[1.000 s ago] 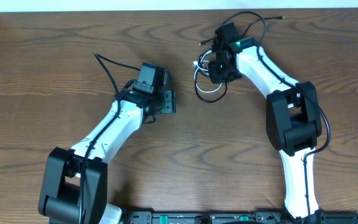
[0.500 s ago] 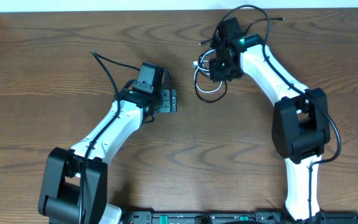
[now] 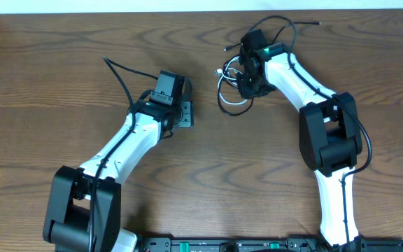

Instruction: Untangle cables

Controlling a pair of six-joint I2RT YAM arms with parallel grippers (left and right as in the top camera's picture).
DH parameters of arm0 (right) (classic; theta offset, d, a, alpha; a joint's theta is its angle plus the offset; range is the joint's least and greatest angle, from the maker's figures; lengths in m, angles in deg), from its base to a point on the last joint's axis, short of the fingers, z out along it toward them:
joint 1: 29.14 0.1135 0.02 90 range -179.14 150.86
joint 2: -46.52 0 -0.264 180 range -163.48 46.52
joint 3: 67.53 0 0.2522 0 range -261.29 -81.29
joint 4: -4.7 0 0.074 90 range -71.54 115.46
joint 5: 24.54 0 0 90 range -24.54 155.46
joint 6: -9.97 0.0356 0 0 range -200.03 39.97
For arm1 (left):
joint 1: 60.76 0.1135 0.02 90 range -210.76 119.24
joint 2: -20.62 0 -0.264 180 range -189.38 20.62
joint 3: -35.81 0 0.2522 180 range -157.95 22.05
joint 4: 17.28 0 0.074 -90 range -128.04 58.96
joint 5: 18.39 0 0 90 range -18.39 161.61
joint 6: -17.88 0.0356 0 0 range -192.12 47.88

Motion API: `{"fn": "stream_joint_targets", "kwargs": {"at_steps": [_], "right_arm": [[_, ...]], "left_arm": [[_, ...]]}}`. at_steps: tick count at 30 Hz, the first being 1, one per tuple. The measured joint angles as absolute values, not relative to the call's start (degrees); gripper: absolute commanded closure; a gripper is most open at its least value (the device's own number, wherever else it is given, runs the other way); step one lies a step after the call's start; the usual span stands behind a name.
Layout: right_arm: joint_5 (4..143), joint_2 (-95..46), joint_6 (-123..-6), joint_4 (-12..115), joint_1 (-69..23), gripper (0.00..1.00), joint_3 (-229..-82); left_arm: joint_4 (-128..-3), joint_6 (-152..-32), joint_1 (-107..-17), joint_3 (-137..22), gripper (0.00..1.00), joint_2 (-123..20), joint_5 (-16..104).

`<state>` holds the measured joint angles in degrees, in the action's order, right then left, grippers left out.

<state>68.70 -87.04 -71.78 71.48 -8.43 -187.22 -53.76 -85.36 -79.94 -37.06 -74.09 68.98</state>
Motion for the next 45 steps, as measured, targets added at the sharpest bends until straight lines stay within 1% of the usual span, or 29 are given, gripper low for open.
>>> {"fn": "stream_joint_targets", "kwargs": {"at_steps": [2, 4, 5, 7, 10, 12, 14, 20, 21, 24, 26, 32, 36, 40, 44, 45], "right_arm": [[68.66, -87.04, -71.82, 73.27, -8.25, 0.99, -187.27], [68.97, -87.04, -72.65, 74.73, -7.88, 0.99, -187.33], [69.75, -87.02, -73.9, 75.63, -7.66, 0.99, -187.33], [72.49, -87.04, -77.09, 77.31, -7.27, 0.99, -187.37], [79.2, -87.21, -84.26, 80.83, -6.37, 0.99, -187.31], [83.83, -87.78, -89.46, 83.26, -5.35, 0.99, -187.24], [85.51, -88.11, -92.04, 85.03, -4.76, 0.99, -187.22], [86.91, -88.13, -95.76, 88.94, -4.84, 0.99, -186.96], [87.11, -88.13, -95.95, 88.92, -4.95, 0.99, -186.96], [88.29, -88.13, -96.39, 88.92, -5.26, 0.99, -186.94], [89.05, -88.13, -96.61, 89.09, -5.35, 0.99, -186.94], [90.04, -88.13, -97.02, 90.54, -5.35, 0.99, -186.94], [90.32, -88.11, -97.29, 90.93, -5.35, 0.99, -186.92], [90.78, -88.11, -97.42, 90.91, -5.35, 0.99, -186.92], [91.52, -88.11, -97.44, 90.43, -5.35, 0.99, -186.92], [91.7, -88.11, -97.42, 90.34, -5.35, 0.99, -186.92]], "left_arm": [[-53.72, -84.7, -79.94, -37.06, 0.33, -74.09, 68.98], [-53.72, -83.89, -79.94, -37.06, 0.26, -74.09, 69.0], [-53.72, -83.68, -79.94, -37.06, 0.24, -74.09, 69.02], [-53.7, -82.95, -79.79, -37.06, 0.21, -74.09, 68.98], [-53.67, -82.36, -78.98, -37.06, 0.18, -74.09, 68.32], [-53.54, -81.23, -77.67, -37.06, 0.13, -74.09, 65.5], [-53.11, -80.0, -76.42, -37.06, 0.09, -74.09, 61.53], [-51.42, -77.8, -73.28, -37.06, 0.1, -74.09, 52.02], [-51.1, -77.71, -73.1, -37.06, 0.13, -74.09, 51.04], [-49.57, -77.25, -73.06, -37.06, 0.17, -74.09, 48.39], [-48.63, -76.99, -73.58, -37.06, 0.2, -74.09, 47.49], [-43.86, -76.77, -75.64, -37.06, 0.2, -74.97, 46.38], [-38.99, -76.79, -75.81, -37.06, 0.2, -78.79, 46.4], [-37.11, -76.81, -75.88, -37.06, 0.2, -82.07, 46.4], [-35.05, -76.83, -75.88, -37.06, 0.24, -84.06, 46.4], [-34.4, -76.88, -75.88, -37.06, 0.26, -84.54, 46.4]]}}
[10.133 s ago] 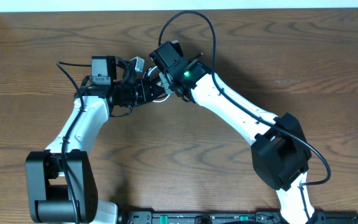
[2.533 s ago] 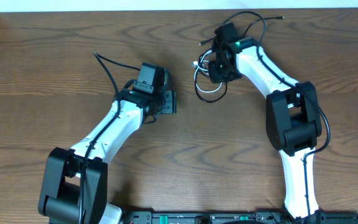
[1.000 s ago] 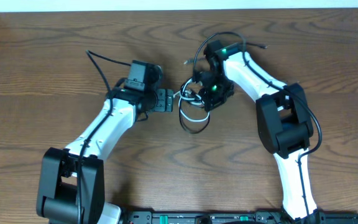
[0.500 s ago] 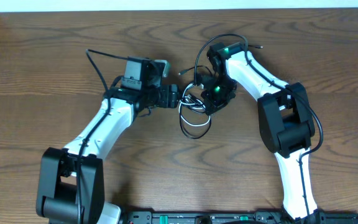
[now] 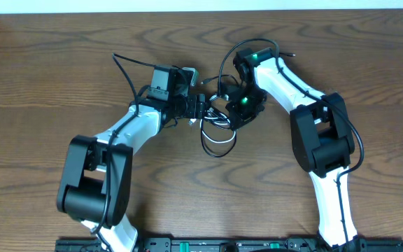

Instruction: Untangle cables

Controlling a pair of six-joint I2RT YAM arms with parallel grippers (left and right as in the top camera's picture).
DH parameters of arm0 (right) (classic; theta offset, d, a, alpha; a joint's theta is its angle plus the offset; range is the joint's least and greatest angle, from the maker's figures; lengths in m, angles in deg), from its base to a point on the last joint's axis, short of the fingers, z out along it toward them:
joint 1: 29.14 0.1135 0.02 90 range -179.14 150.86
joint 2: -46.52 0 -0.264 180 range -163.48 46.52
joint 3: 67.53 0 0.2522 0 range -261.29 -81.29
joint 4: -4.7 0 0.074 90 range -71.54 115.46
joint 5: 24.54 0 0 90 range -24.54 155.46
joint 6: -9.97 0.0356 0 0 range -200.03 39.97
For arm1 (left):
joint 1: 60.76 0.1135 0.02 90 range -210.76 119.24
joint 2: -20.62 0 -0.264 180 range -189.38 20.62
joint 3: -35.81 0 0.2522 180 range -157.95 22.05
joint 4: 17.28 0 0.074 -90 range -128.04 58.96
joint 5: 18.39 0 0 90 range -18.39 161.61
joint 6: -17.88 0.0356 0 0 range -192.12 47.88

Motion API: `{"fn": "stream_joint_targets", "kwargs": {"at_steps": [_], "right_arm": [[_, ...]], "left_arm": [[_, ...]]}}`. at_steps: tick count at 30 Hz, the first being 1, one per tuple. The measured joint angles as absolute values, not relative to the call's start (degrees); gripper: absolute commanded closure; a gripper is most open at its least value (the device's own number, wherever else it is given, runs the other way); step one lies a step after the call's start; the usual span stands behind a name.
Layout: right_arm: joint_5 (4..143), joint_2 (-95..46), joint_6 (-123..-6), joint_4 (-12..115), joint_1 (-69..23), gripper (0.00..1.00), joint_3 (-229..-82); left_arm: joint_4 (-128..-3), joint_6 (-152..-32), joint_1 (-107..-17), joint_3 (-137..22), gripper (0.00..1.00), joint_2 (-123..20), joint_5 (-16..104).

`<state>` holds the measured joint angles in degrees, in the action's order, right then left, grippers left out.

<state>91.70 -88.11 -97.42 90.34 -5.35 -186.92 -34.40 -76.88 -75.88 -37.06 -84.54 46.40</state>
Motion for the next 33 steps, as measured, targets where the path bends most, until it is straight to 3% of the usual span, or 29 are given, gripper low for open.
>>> {"fn": "stream_joint_targets", "kwargs": {"at_steps": [10, 15, 20, 24, 27, 33], "right_arm": [[93.36, -88.09, -97.44, 90.38, -5.35, 0.98, -186.92], [93.77, -88.09, -97.44, 90.54, -5.35, 0.98, -186.92], [93.99, -88.09, -97.44, 91.08, -5.35, 0.97, -186.92], [94.1, -88.09, -97.42, 91.43, -5.35, 0.97, -186.92], [93.97, -88.09, -97.4, 91.85, -5.35, 0.97, -186.92], [90.91, -88.09, -96.04, 92.42, -5.35, 0.99, -186.92]], "left_arm": [[-27.69, -76.81, -76.64, -37.35, 0.29, -90.73, 46.23], [-26.83, -77.18, -76.95, -37.37, 0.55, -91.4, 45.94], [-27.01, -77.05, -76.95, -37.37, 0.65, -91.67, 46.03], [-27.51, -77.45, -77.01, -37.37, 0.87, -91.86, 46.14], [-27.6, -77.42, -77.06, -37.37, 0.92, -92.06, 46.4], [-28.17, -79.28, -76.8, -37.39, 0.92, -92.06, 46.9]]}}
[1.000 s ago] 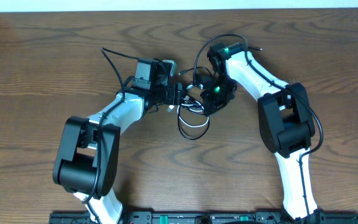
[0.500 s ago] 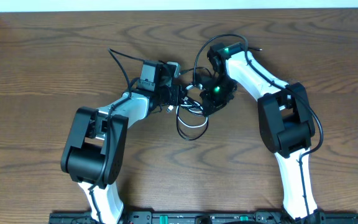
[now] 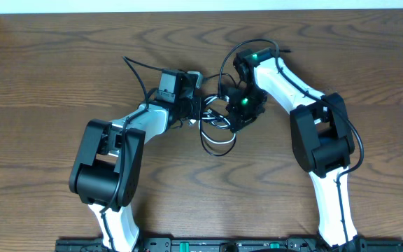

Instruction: Untangle cables

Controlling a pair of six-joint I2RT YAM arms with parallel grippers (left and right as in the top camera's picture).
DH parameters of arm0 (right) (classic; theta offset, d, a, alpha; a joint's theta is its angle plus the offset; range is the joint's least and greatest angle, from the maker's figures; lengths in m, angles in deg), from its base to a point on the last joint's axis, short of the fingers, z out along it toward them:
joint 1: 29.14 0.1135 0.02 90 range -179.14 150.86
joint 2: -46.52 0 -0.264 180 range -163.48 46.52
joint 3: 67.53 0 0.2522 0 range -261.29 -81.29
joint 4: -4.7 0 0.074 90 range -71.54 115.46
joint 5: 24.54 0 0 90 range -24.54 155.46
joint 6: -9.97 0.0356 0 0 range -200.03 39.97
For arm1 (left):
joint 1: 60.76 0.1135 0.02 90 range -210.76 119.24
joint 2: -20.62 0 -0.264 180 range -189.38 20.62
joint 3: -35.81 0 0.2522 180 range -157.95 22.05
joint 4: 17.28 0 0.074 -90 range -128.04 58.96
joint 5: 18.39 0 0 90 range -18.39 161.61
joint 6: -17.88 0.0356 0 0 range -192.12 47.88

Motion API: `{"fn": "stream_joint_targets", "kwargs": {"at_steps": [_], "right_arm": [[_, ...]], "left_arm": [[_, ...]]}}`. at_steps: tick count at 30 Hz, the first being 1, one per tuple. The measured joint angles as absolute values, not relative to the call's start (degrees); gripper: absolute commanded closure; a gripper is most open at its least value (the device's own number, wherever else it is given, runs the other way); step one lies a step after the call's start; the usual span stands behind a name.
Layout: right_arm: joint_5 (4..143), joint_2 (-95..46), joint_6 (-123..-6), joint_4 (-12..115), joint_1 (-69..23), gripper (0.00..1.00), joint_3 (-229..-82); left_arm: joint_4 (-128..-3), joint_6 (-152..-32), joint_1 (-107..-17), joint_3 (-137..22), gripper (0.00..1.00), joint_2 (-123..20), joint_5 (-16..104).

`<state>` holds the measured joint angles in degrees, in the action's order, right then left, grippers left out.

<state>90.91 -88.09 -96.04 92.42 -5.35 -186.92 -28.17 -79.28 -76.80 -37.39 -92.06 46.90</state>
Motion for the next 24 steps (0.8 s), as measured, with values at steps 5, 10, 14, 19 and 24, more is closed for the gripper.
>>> {"fn": "stream_joint_targets", "kwargs": {"at_steps": [5, 10, 14, 19, 24], "right_arm": [[84.57, -88.09, -93.2, 94.62, -5.35, 0.99, -186.89], [78.8, -88.09, -90.36, 96.66, -5.35, 0.91, -186.87], [78.61, -88.0, -88.81, 95.1, -5.35, 0.76, -186.85], [83.17, -87.67, -89.44, 93.07, -5.35, 0.76, -186.94], [91.83, -87.43, -93.83, 93.77, -5.39, 0.74, -187.94]], "left_arm": [[-29.85, -82.93, -74.54, -37.83, 0.92, -91.95, 47.1], [-30.9, -85.14, -71.51, -38.0, 0.92, -91.75, 46.93], [-30.97, -85.75, -71.27, -38.03, 0.92, -91.75, 46.95], [-30.75, -85.82, -71.16, -38.05, 0.92, -91.75, 45.57], [-30.75, -83.78, -70.57, -37.65, 0.93, -91.78, 40.19]]}}
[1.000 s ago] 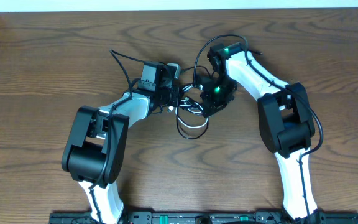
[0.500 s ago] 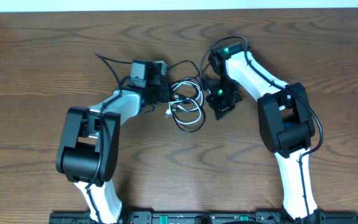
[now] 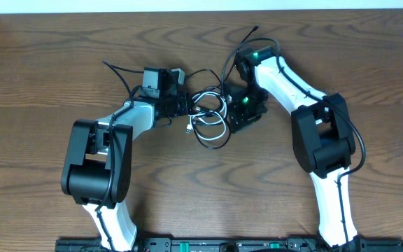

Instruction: Untangle cables

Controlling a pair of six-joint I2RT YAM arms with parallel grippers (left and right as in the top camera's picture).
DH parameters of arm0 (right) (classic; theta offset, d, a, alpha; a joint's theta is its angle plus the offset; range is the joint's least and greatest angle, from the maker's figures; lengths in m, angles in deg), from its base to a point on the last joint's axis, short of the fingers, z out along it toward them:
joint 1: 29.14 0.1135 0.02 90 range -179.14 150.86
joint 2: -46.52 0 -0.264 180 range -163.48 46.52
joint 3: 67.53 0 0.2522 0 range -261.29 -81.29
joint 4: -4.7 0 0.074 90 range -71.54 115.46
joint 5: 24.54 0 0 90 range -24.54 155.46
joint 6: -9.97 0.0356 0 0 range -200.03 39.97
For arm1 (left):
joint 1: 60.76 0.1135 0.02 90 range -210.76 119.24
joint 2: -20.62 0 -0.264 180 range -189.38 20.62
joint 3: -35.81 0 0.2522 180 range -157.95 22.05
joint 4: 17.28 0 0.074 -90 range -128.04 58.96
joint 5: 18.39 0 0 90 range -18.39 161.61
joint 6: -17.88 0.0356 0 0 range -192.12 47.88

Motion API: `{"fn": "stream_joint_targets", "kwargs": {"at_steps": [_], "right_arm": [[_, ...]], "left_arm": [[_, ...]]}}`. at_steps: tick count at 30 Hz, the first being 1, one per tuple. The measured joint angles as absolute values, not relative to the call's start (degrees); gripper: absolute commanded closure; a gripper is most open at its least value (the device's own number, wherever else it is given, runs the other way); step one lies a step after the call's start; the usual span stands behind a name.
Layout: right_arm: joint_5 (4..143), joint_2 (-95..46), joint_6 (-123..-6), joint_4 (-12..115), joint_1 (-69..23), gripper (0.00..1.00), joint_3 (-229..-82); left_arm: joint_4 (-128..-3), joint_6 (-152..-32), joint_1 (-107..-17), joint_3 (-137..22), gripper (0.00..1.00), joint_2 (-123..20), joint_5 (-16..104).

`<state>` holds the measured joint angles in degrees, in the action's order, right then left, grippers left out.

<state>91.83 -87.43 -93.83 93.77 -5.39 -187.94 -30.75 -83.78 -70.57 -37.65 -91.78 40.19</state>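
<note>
A tangle of black and white cables [image 3: 210, 124] lies on the wooden table between my two arms, its loops spread sideways. A white connector [image 3: 189, 129] hangs at the tangle's lower left. My left gripper [image 3: 185, 105] is at the tangle's left edge, shut on a black strand that runs right from its fingers. My right gripper [image 3: 232, 116] points down at the right edge, shut on the bundle; its fingertips are mostly hidden under the wrist. One loose black cable end [image 3: 252, 31] sticks up behind the right arm.
Each arm trails its own black lead, the left one [image 3: 121, 73] arching over the table at upper left. The pale wall edge [image 3: 187, 5] runs along the far side of the table. Both arm bases stand at the near edge.
My left gripper has moved left and slightly up with a strand in it. The tangle is stretched wider and its loops have loosened. The right gripper stays almost where it was.
At first the right gripper held the bundle at upper right and the left gripper was apart from it at the left. Then the right brought the bundle toward the centre and the left reached it. The left closed in, and now it has drawn a strand leftward.
</note>
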Motion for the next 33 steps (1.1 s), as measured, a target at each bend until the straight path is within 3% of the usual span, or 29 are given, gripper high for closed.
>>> {"fn": "stream_joint_targets", "kwargs": {"at_steps": [9, 18, 20, 26, 29, 33], "right_arm": [[96.86, -84.96, -96.04, 91.91, -5.39, 0.71, -189.23], [99.04, -84.88, -94.12, 90.21, -4.36, 0.71, -188.69], [98.87, -84.88, -93.55, 89.42, -3.55, 0.8, -187.92], [95.13, -84.88, -90.51, 88.57, -1.76, 0.85, -187.29], [93.95, -84.88, -89.68, 88.37, -1.7, 0.99, -187.29], [93.47, -84.88, -89.22, 89.07, -1.74, 0.99, -187.29]], "left_arm": [[-28.95, -79.54, -68.14, -37.5, 0.93, -91.78, 27.91], [-28.58, -79.37, -68.1, -37.48, 0.92, -91.78, 24.68], [-28.41, -79.59, -68.1, -37.48, 0.93, -91.78, 24.37], [-28.21, -79.63, -68.1, -37.48, 0.92, -91.78, 23.67], [-28.04, -79.68, -68.1, -37.48, 0.93, -91.78, 23.23], [-28.04, -79.79, -68.1, -37.48, 0.93, -91.78, 23.3]]}}
